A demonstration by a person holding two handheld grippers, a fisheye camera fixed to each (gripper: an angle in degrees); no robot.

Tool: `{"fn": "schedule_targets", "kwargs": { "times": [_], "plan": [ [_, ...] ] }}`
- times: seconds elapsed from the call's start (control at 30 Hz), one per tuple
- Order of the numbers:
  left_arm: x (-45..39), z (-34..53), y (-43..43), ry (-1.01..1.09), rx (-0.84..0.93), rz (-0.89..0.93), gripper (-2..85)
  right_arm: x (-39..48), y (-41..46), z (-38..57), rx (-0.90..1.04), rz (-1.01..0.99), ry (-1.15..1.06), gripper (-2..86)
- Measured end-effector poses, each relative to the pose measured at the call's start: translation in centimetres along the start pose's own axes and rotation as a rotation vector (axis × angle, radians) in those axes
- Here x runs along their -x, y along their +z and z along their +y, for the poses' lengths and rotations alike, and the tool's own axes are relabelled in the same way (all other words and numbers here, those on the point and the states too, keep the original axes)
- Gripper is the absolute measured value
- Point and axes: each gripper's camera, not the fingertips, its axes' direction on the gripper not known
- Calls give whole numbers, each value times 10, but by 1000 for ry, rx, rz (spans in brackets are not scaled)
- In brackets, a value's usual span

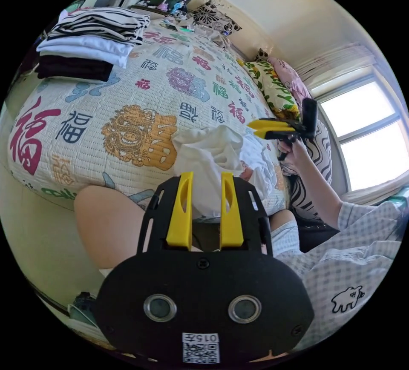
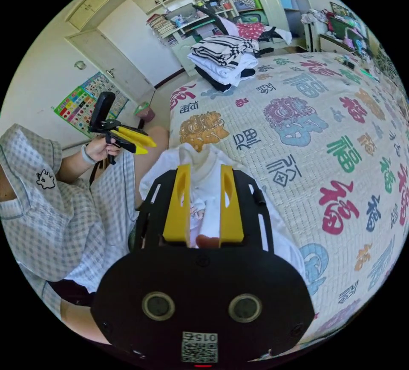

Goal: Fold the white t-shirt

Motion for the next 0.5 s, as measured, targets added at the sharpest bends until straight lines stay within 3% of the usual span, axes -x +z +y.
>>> {"fn": "schedule_targets", "kwargs": {
  "times": [0.17, 0.33, 0.4, 0.5],
  "plan": [
    [-21, 10, 3, 17, 1, -100, 106, 6, 62, -64, 169, -39, -56, 125],
    [-15, 10, 46, 2, 137, -57, 97, 23, 118, -96, 361, -39, -46, 40],
    [-16, 18, 63, 5, 224, -121, 79, 29, 126, -98, 386, -34, -29, 22],
    [-23, 36, 60, 31, 192, -74, 12, 39, 121, -96, 358, -29, 42, 10]
  ]
}}
